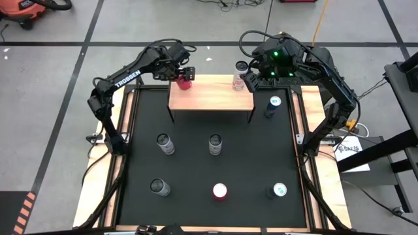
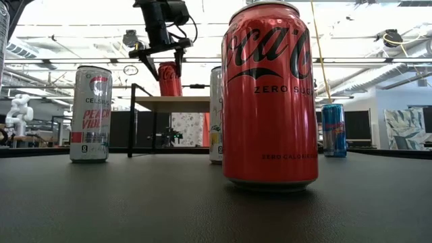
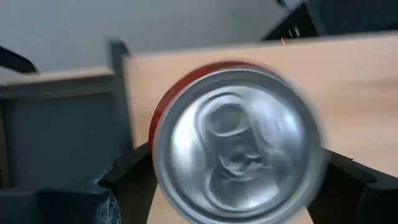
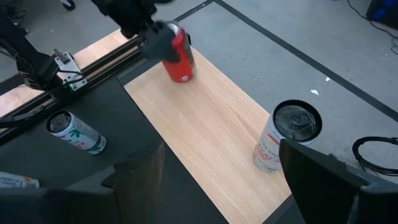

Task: Place canned beverage on shelf
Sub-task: Put the top red soda can on the shelf

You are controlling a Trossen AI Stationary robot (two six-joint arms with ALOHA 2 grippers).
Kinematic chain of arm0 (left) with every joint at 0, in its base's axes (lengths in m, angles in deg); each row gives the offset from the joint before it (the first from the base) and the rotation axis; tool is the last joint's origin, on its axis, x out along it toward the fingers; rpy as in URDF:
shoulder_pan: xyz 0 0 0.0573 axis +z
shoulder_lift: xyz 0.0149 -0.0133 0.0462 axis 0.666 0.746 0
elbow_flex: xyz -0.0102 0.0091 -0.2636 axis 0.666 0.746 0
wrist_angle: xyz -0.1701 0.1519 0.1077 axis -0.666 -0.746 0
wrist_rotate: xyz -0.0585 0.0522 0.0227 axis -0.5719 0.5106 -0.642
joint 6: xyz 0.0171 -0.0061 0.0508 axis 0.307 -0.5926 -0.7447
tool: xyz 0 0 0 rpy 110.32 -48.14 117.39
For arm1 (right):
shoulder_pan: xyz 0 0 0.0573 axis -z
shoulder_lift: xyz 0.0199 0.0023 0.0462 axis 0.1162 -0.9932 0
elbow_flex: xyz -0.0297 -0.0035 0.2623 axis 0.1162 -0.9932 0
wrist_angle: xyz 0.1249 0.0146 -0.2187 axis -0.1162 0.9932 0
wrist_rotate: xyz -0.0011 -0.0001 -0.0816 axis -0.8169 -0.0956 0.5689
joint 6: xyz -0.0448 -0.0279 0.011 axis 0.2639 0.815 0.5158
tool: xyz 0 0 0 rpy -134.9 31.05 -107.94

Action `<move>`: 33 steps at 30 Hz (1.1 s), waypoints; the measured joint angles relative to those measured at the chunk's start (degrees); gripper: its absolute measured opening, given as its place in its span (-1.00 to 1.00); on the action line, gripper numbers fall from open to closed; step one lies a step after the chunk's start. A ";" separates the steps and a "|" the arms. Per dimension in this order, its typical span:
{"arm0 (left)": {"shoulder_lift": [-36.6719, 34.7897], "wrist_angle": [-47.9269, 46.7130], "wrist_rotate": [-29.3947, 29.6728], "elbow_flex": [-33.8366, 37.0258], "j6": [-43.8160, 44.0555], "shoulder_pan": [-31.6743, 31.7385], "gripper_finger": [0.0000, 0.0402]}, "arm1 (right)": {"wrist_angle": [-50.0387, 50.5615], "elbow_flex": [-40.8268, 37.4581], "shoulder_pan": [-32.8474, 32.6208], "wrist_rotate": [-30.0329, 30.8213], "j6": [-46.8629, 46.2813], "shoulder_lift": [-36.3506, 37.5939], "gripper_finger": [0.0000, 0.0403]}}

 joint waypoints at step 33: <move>-0.75 -6.50 -0.31 -0.04 -4.88 -0.67 0.86 | 0.00 0.00 0.00 0.00 0.00 0.00 0.51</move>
